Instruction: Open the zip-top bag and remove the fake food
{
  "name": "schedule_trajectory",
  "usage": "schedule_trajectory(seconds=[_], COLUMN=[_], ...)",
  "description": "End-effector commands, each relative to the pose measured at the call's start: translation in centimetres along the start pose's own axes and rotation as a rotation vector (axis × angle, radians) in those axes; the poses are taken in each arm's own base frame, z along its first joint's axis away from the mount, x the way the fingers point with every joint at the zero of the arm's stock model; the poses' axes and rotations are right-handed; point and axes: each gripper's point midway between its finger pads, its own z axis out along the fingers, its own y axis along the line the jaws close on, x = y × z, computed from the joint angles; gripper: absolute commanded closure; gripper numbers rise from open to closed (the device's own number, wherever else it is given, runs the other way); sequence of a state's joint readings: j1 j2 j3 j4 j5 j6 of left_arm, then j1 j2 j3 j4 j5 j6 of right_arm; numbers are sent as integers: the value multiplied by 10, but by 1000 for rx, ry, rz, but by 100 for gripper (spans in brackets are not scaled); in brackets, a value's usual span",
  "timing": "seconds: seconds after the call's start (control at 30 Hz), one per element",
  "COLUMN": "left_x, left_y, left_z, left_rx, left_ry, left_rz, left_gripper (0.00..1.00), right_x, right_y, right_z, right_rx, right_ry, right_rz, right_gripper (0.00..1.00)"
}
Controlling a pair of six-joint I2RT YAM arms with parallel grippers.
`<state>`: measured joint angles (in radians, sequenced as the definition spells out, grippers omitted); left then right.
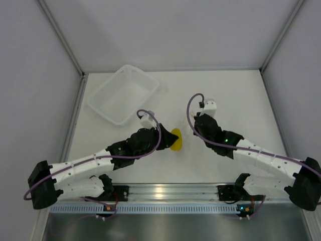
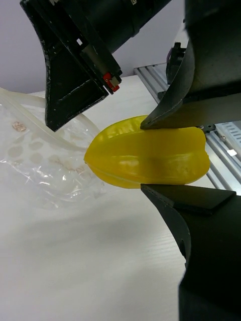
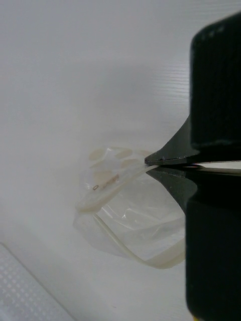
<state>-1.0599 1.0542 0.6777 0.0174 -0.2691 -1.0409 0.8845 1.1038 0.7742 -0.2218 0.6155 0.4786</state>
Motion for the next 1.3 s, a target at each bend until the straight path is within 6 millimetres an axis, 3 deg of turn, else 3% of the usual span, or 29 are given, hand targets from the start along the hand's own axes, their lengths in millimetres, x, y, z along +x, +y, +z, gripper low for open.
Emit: schedule_trajectory(seconds=[0.0, 0.07, 0.1, 0.33, 0.43, 0.5, 0.57, 0.63, 0.67, 0.77, 0.87, 0.93, 0.97, 1.07, 1.1, 1.17, 1.27], left_x=[-33, -44, -59, -116, -156, -181, -209, -230, -248, -275, -296, -299, -299, -303, -301, -298, -298], left_y=[-5, 18, 20, 54, 82, 85, 107, 120, 138, 167, 195, 215, 235, 258, 269, 287, 298], left_z=[-8, -12, -12, -6, -1, 2, -5, 0, -2, -8, -2, 12, 15, 25, 32, 37, 41], left_rx=[-67, -201, -250, -488, -597, -626, -724, -771, -835, -934, -1013, -1046, -1074, -1067, -1074, -1090, -1089], left_ry=[-80, -111, -165, -240, -246, -273, -297, -292, -298, -324, -320, -282, -261, -225, -203, -181, -167], left_rz=[123, 205, 228, 365, 356, 357, 351, 344, 321, 287, 267, 251, 227, 170, 157, 129, 104], left_gripper=[100, 100, 100, 100, 100, 100, 100, 100, 100, 100, 100, 100, 99, 86, 70, 62, 44], right_x=[-14, -9, -8, 3, 10, 17, 20, 25, 28, 32, 29, 22, 20, 12, 14, 19, 23], right_y=[1, -5, -6, -15, -21, -27, -32, -36, -37, -48, -66, -77, -81, -90, -91, -89, -87], right_z=[0, 1, 1, 2, 5, 7, 8, 8, 10, 11, 11, 9, 8, 8, 8, 14, 19], right_rx=[-15, -6, -6, 15, 44, 69, 88, 101, 108, 145, 242, 314, 337, 414, 421, 419, 433], right_ry=[4, 31, 37, 103, 154, 190, 210, 234, 247, 273, 299, 282, 282, 267, 280, 300, 312], right_rz=[1, -14, -18, -92, -147, -180, -205, -223, -234, -259, -307, -330, -338, -367, -379, -395, -414], right_gripper=[100, 100, 100, 100, 100, 100, 100, 100, 100, 100, 100, 100, 100, 100, 100, 100, 99])
